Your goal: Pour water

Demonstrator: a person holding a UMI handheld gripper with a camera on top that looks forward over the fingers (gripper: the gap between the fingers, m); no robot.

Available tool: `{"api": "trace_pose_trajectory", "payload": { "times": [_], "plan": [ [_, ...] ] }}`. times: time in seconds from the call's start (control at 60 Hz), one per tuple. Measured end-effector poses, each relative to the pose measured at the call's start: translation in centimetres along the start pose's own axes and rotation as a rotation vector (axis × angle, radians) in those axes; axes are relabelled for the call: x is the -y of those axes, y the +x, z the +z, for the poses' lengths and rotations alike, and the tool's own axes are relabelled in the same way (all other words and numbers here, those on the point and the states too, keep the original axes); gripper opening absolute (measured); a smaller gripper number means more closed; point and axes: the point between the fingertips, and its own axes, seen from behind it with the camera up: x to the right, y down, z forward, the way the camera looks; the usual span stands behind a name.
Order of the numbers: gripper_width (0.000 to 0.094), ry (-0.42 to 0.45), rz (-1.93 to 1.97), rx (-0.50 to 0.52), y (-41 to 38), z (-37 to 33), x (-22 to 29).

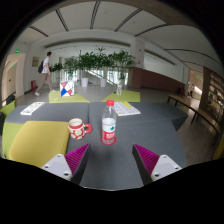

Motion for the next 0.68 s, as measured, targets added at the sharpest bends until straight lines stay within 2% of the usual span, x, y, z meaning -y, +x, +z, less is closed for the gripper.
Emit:
{"api": "trace_pose_trajectory", "payload": {
  "times": [0.25,0.683],
  "plan": [
    [0.0856,0.005,-0.005,-0.007,-0.4,-8.9,-0.1],
    [0.0851,0.004,-0.009,-0.032,-0.5,-11.9,-1.0]
  ]
}}
